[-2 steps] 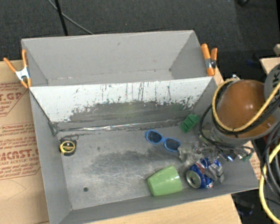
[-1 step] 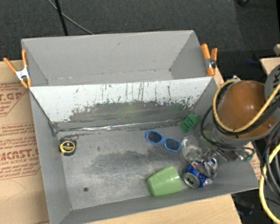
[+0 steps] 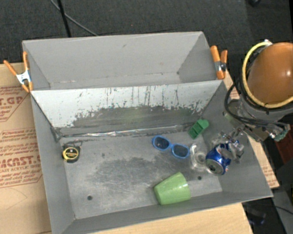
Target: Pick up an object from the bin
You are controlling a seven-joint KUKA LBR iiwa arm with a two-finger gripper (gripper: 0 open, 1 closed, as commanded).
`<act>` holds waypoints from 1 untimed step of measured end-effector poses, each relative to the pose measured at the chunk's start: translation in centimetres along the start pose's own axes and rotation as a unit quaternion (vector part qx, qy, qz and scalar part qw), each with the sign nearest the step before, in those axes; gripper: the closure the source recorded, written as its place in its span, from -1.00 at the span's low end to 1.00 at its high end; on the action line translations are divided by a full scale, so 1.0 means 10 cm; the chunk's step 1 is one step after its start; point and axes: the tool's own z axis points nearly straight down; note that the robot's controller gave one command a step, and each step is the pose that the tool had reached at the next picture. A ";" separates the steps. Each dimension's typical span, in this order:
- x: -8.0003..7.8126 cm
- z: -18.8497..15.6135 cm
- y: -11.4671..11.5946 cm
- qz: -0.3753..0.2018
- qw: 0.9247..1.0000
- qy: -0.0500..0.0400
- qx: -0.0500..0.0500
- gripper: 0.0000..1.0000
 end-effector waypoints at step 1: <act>-0.15 -0.87 0.21 -0.011 1.000 -0.001 0.000 1.00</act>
Offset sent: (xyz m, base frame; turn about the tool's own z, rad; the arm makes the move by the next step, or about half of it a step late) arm -0.0028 0.0246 0.0829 -0.0208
